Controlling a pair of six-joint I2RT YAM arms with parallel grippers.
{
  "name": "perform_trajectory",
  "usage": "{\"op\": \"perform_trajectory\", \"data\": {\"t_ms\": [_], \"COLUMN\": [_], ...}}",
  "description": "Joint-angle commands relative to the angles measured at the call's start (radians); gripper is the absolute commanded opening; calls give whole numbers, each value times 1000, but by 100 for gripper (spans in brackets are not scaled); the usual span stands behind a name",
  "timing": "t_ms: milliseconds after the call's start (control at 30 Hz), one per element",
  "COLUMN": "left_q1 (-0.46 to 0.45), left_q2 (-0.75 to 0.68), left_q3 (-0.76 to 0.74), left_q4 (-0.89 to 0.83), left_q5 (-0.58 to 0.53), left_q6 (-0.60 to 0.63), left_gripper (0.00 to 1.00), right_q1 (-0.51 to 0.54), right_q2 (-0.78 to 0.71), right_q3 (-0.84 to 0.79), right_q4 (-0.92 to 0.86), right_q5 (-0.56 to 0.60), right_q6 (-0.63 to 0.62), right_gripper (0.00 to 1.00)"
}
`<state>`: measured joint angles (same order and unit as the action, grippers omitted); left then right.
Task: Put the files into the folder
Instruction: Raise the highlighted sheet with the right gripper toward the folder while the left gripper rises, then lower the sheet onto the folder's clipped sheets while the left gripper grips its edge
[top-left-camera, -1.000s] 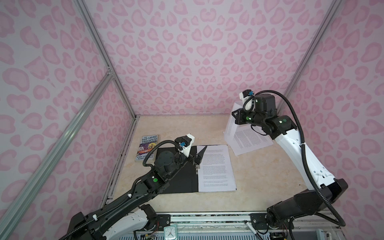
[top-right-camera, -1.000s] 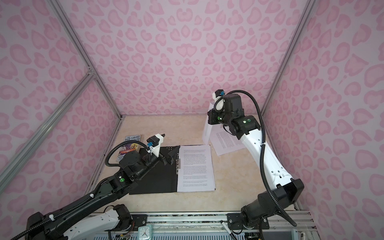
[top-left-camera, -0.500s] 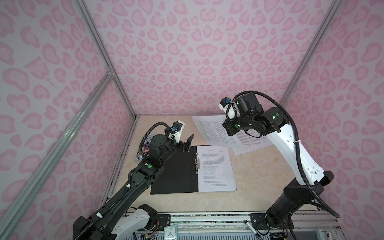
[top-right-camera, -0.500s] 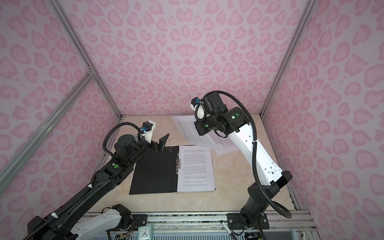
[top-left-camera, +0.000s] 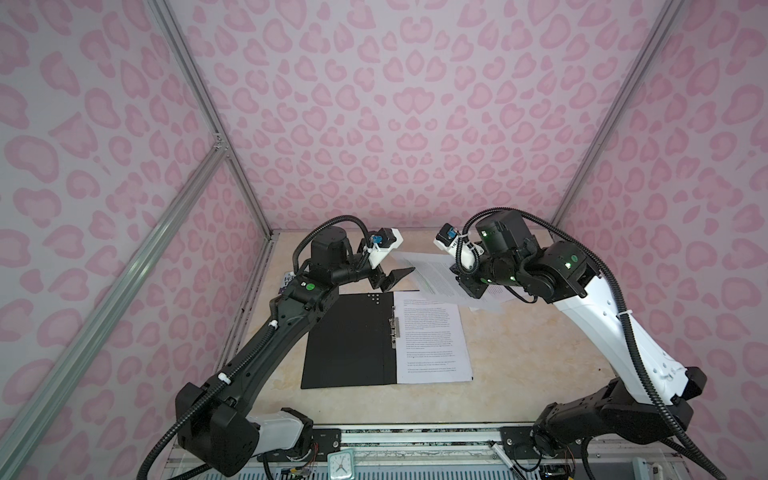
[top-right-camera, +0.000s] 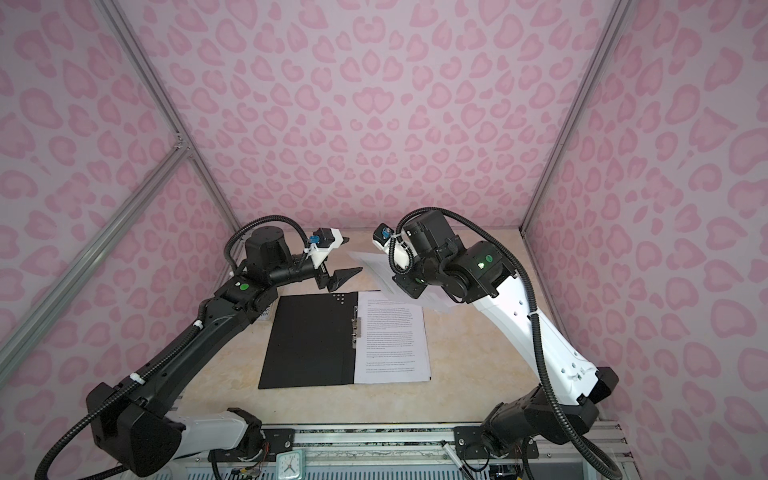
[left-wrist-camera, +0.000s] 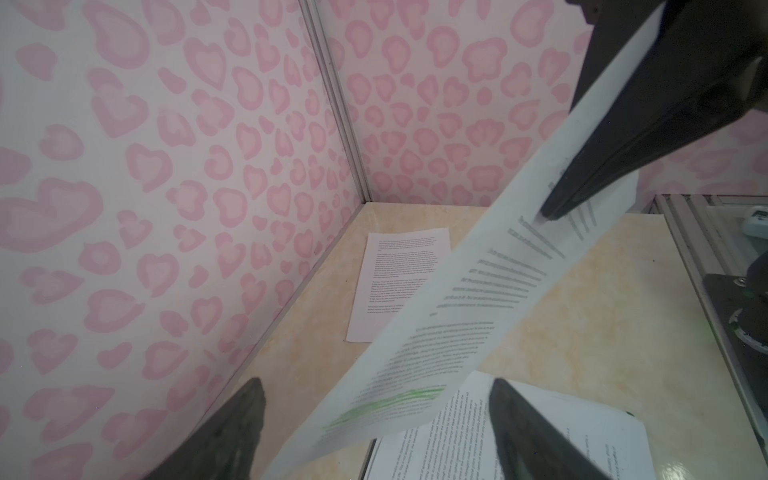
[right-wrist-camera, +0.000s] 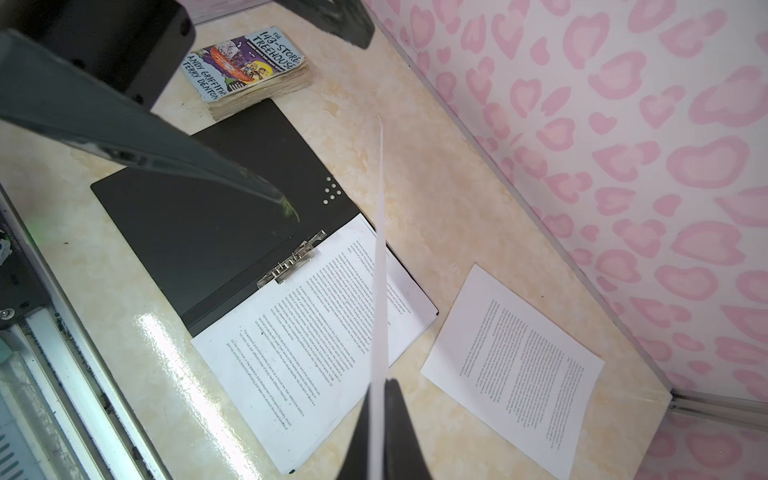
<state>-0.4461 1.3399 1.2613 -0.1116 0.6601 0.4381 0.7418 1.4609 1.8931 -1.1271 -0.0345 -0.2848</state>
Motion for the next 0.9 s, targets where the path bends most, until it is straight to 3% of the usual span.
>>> {"op": "perform_trajectory", "data": {"t_ms": [0, 167, 433, 567, 600, 767, 833, 867], "left_q1": [1, 1, 1, 0, -1, -9, -16, -22], "left_q2": [40, 97, 129, 128, 127, 129, 130, 132], "left_q3": [58, 119, 136, 132, 130, 132, 130, 131], "left_q4": [-98, -123, -168, -200, -199, -218, -218, -213], "left_q5": [111, 155, 254, 318, 322, 322, 317, 308], "left_q6": [76, 67, 41, 29, 22, -15, -32, -50], "left_gripper": [80, 71, 44, 38, 31, 27, 19, 8], "right_q1": [12, 33, 35, 36, 36, 36, 36, 35], "right_q2": [-9, -20, -36, -44, -46, -51, -55, -57], "right_q3": [-14, -38, -56, -70, -74, -79, -81, -84], "right_q4": [29, 44, 70, 92, 96, 113, 120, 126], "right_q5": [-20, 10, 20, 26, 26, 24, 19, 15], "right_q6": [-69, -88, -96, -100, -100, -103, -103, -102], "right_gripper": [0, 0, 0, 0, 0, 0, 0, 0]}}
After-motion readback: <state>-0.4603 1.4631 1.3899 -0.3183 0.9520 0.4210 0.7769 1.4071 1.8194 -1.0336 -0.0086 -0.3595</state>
